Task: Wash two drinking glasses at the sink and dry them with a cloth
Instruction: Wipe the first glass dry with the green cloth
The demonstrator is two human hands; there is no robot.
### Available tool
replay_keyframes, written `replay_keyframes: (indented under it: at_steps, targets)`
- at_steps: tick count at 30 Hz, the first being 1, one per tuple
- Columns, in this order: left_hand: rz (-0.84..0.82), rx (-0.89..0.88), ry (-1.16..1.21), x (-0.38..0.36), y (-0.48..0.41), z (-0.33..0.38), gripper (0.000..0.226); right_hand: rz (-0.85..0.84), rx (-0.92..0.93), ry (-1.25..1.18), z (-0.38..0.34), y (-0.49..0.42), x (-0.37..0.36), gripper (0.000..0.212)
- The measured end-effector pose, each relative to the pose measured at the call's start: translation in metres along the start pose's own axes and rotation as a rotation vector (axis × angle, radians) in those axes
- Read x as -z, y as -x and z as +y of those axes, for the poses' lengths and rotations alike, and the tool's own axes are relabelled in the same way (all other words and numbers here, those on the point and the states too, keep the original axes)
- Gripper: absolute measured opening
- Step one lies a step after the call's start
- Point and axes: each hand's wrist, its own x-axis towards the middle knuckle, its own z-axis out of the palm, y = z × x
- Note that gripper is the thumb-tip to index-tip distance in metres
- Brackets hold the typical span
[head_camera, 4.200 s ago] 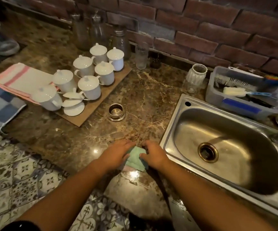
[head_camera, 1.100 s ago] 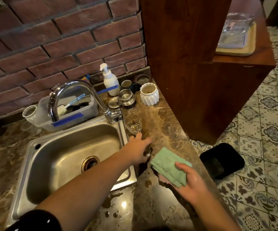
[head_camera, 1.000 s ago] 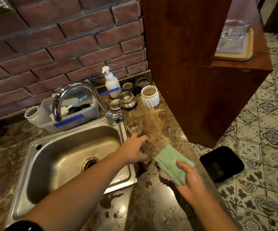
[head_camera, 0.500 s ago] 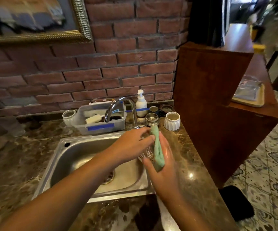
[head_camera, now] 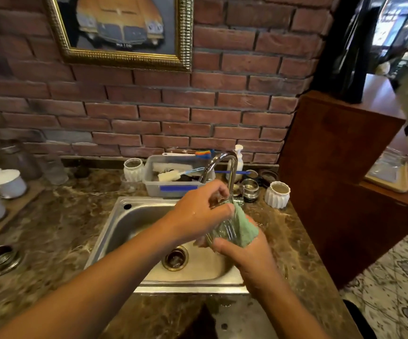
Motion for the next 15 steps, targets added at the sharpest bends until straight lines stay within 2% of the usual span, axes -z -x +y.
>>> replay_keyframes:
  at_steps: [2,4,6,7,10,13,15]
  targets:
    - [-0.017,-0.055,0.004,0.011,0.009,-0.001,0.033,-0.05,-0.1,-0.295,-0.004,0.002,-0.012,0.075]
    - [-0.042,-0.13,-0.003,0.02,0.016,-0.004,0.042,-0.077,-0.213,-0.567,-0.005,0.006,-0.022,0.088]
    - [-0.075,-0.197,0.003,0.027,0.023,-0.008,0.045,-0.063,-0.297,-0.731,-0.008,0.01,-0.03,0.095]
    - [-0.085,-0.218,-0.005,0.031,0.025,-0.009,0.045,-0.077,-0.32,-0.779,-0.01,0.011,-0.034,0.09]
    - [-0.119,-0.229,-0.034,0.042,0.025,-0.014,0.043,-0.123,-0.353,-0.79,-0.014,0.015,-0.048,0.071]
    - [-0.137,-0.198,0.05,0.047,0.026,-0.022,0.042,-0.127,-0.31,-0.655,-0.014,0.01,-0.055,0.084]
    - [-0.07,-0.164,0.106,0.045,0.025,-0.025,0.044,-0.051,-0.202,-0.503,-0.016,0.003,-0.054,0.075]
